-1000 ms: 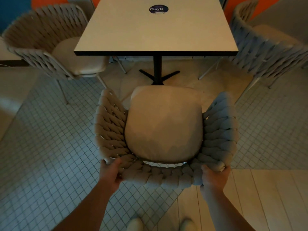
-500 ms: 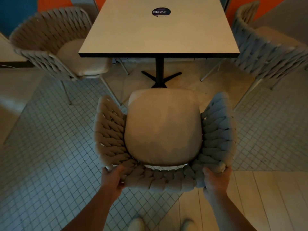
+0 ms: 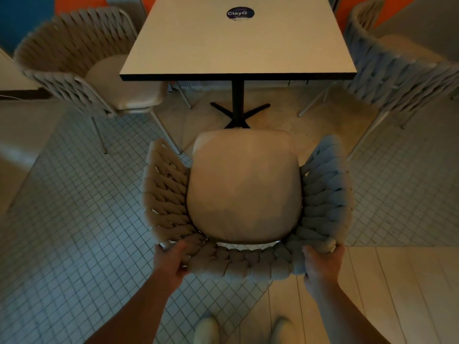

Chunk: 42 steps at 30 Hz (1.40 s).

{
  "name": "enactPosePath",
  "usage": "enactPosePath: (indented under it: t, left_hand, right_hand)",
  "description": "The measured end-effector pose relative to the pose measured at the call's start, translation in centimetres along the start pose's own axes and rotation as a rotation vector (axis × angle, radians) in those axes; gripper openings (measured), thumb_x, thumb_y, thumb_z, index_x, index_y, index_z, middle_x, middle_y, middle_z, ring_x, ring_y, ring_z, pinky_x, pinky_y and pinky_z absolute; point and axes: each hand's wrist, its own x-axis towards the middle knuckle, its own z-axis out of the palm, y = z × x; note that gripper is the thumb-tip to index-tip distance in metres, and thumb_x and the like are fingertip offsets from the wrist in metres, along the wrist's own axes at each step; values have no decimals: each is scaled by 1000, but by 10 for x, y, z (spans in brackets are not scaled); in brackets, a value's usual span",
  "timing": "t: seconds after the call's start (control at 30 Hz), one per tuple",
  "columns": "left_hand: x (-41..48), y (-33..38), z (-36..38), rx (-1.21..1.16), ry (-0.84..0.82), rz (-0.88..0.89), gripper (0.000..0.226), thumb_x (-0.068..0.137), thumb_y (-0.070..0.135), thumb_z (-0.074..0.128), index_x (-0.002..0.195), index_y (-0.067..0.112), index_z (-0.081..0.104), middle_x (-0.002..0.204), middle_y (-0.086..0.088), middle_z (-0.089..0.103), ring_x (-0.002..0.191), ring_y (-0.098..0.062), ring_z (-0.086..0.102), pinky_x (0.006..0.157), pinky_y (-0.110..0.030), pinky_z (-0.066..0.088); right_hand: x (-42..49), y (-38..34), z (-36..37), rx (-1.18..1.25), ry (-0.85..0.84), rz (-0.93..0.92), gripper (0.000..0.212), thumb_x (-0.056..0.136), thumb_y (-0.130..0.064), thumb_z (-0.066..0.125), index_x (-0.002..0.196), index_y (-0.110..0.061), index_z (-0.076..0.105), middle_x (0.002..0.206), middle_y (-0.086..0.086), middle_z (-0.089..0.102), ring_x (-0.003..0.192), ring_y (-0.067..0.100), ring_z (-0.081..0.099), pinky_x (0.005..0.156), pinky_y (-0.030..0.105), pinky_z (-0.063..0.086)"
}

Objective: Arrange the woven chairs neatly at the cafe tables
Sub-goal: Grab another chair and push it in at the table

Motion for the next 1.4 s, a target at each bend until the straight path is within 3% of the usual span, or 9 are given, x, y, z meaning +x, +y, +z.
enactPosePath:
  t: [0.2, 0.33, 0.47, 0.6, 0.73, 0.9, 1.07, 1.2, 1.4]
  left_hand:
    - [-6, 1, 4, 121, 82, 54, 55, 86, 12, 77, 133, 14, 48, 123, -16, 65, 104, -38, 68, 73, -54, 62]
    - [-30, -1, 8, 766, 271, 500, 76, 90, 15, 69, 152, 8, 26, 155, -21, 30, 116, -43, 55, 81, -49, 56]
    - [-52, -12, 3, 1236, -11, 750, 47, 87, 8, 61, 132, 8, 50, 148, -13, 39, 125, -38, 47, 100, -56, 49]
    - [-96, -9, -7, 1322, -285, 587, 61, 96, 17, 62, 153, 15, 39, 159, -8, 37, 142, -29, 45, 112, -41, 45]
    - [-128, -1, -19, 1389, -333, 424, 56, 101, 18, 55, 154, 18, 38, 154, -10, 48, 135, -26, 53, 110, -35, 44]
    - [-153, 4, -28, 1464, -384, 278, 50, 104, 20, 51, 153, 15, 42, 157, -10, 43, 141, -24, 46, 116, -35, 39]
    - [-169, 4, -16, 1422, -408, 334, 45, 104, 16, 47, 150, 16, 46, 153, -8, 48, 137, -23, 49, 111, -33, 43]
    - [-163, 12, -2, 1410, -453, 362, 45, 104, 16, 47, 149, 16, 48, 152, -7, 50, 138, -23, 49, 111, -33, 42]
    - [-150, 30, 21, 1348, -481, 440, 32, 101, 8, 50, 130, 5, 63, 123, -15, 67, 113, -34, 65, 85, -38, 55]
  right_hand:
    - [-18, -9, -4, -417, 59, -177, 68, 86, -12, 70, 142, -12, 33, 126, 19, 57, 109, 42, 60, 87, 51, 53]
    - [-43, -9, -12, -797, -11, -582, 64, 88, -14, 67, 143, -1, 36, 147, 26, 37, 135, 46, 38, 106, 52, 42]
    - [-62, -2, -17, -1257, -332, -935, 46, 90, -20, 66, 131, -2, 59, 147, 26, 46, 143, 42, 33, 115, 55, 30]
    - [-85, -31, -18, -1546, -719, -865, 30, 92, -31, 57, 114, -11, 62, 124, 8, 58, 129, 30, 44, 107, 47, 30]
    - [-99, -63, -27, -1564, -890, -629, 45, 98, -32, 53, 136, -8, 51, 142, 11, 46, 136, 29, 38, 109, 38, 34]
    - [-108, -98, -39, -1619, -964, -398, 60, 102, -40, 49, 153, -12, 35, 158, 11, 35, 144, 27, 34, 112, 38, 36]
    - [-109, -115, -48, -1623, -983, -351, 38, 100, -42, 51, 131, -20, 54, 134, 5, 56, 122, 20, 54, 110, 42, 40]
    - [-108, -122, -43, -1570, -954, -344, 54, 102, -39, 51, 148, -12, 43, 148, 11, 48, 129, 29, 52, 105, 44, 45]
    - [-106, -126, -38, -1458, -876, -352, 44, 101, -36, 52, 133, -5, 55, 131, 17, 59, 118, 33, 58, 99, 50, 47]
